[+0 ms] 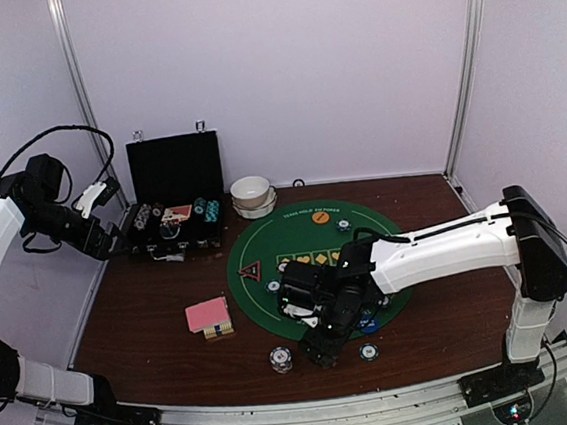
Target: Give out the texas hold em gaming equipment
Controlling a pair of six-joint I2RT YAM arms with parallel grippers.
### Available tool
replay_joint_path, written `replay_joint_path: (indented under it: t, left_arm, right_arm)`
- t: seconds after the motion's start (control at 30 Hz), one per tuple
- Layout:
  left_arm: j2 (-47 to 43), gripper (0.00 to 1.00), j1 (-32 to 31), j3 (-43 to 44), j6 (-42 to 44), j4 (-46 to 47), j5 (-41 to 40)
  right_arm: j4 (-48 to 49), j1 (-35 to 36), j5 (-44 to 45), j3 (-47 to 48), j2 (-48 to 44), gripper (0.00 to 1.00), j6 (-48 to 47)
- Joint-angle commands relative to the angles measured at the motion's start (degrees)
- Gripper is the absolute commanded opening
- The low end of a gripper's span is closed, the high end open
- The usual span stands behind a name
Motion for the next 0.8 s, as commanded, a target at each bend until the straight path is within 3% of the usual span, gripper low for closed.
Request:
replay_joint_path:
  t: [0.0,0.77]
  left_arm:
    - [-0.98,0.97,0.42,1.42,0.17,-0.16,0.58]
    - [-0.92,0.98,0.42,1.46,0.36,-0.21,0.29]
  right_arm:
    - [1.29,-0.05,-1.01,-0.28,0.93,0.79,-0.28]
    - [3.27,-0.02,-1.60,-1.16,4.62,0.51,-0.58]
